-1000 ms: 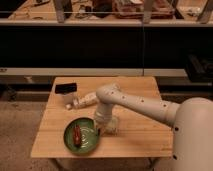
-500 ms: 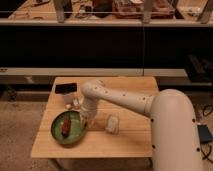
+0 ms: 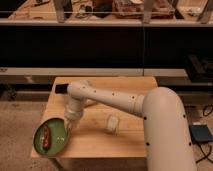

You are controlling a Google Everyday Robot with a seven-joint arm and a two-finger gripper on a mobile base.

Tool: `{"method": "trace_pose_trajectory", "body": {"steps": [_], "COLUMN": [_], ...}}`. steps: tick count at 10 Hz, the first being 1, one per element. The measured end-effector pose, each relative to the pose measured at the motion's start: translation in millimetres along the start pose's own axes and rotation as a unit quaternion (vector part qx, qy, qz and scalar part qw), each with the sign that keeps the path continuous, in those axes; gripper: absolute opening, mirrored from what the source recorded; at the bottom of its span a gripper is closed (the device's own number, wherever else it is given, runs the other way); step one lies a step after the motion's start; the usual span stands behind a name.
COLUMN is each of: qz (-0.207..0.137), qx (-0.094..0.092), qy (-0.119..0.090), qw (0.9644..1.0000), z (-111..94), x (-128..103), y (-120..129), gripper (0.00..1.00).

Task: Drag the ceramic bowl in a circle

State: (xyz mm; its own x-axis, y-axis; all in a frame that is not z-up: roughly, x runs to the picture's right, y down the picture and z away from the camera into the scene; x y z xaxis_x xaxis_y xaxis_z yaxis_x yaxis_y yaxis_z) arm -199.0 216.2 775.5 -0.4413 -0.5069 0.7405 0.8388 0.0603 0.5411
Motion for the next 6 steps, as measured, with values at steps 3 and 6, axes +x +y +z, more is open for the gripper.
{"method": "trace_pose_trajectory", "body": {"steps": [3,6], "qz": [-0.015,0.029], "qx": [-0.006,-0.019], "qy": [-0.036,-0.039], "qw": [0.9992,0.9986], "z": [12,6], "x": [-44,-69], "y": [15,55], "gripper": [0.00,0.00]}}
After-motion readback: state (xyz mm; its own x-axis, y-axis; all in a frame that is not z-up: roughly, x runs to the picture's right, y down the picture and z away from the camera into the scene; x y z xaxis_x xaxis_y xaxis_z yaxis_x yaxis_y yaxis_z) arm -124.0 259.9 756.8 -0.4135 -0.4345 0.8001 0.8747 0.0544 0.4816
